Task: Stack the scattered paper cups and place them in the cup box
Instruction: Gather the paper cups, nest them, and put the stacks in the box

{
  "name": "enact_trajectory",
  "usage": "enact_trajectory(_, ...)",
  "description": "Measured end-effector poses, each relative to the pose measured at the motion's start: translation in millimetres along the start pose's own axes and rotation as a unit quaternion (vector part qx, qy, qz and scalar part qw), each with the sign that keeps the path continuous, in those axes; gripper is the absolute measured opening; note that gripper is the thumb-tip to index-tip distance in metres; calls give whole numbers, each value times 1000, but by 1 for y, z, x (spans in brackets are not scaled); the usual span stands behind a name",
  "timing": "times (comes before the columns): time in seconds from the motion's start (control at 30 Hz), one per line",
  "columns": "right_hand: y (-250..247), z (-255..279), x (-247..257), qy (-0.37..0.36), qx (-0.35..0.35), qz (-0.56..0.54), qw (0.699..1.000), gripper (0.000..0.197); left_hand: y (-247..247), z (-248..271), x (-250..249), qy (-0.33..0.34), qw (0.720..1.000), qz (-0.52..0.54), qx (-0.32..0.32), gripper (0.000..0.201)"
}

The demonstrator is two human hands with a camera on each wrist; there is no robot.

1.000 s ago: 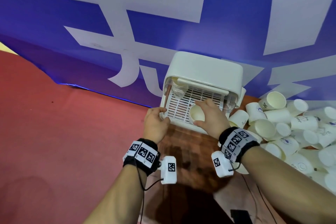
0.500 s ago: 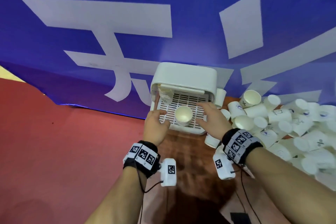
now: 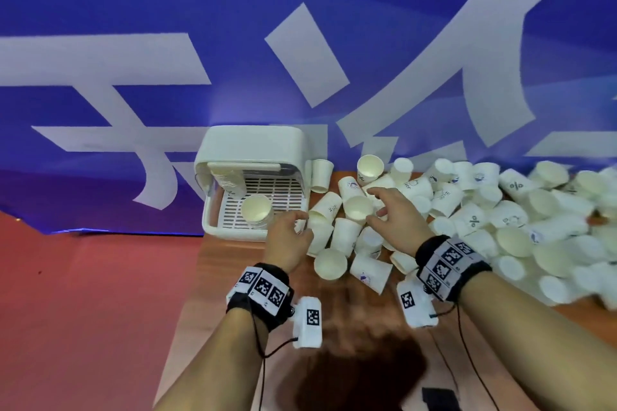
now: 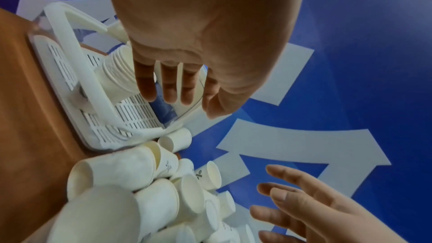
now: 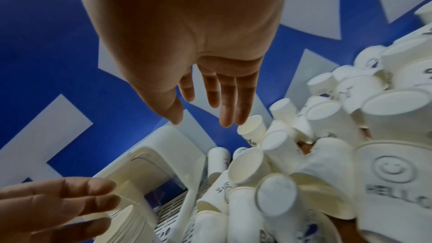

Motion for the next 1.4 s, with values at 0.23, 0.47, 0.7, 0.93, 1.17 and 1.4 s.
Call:
enact_trajectory(0.23, -10, 25, -44, 3, 18, -7, 1000, 53, 52, 6, 1, -50, 998, -18, 43, 40)
enact_trajectory(0.47, 2, 36, -86, 11, 41, -14, 999, 54, 95, 9, 16, -101, 987, -111, 50, 63)
enact_trajectory(0.7, 6, 50, -115, 13, 66, -9, 998, 54, 123, 2, 31, -147, 979, -132, 47, 86)
enact_trajectory(0.93, 4, 60, -130, 19, 70, -10, 997, 54, 137, 4, 36, -153, 980, -126, 15, 82)
enact_trajectory(1.17, 17, 60, -128, 16, 91, 10, 996, 59, 140, 14, 36, -157, 984, -79, -8, 51)
enact_trajectory(1.4, 52, 41, -108, -4, 158, 194, 968, 68, 109, 38, 35, -175, 983, 15, -57, 34)
Point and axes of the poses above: each hand's wrist, its own z-axis away from the middle knuckle, its own y-axis out of the palm, x = y × z, the point moved 3 cm from there along -z, towards the middle knuckle, and after that the axes turned 15 degrees about x, right-handed, at the moved point
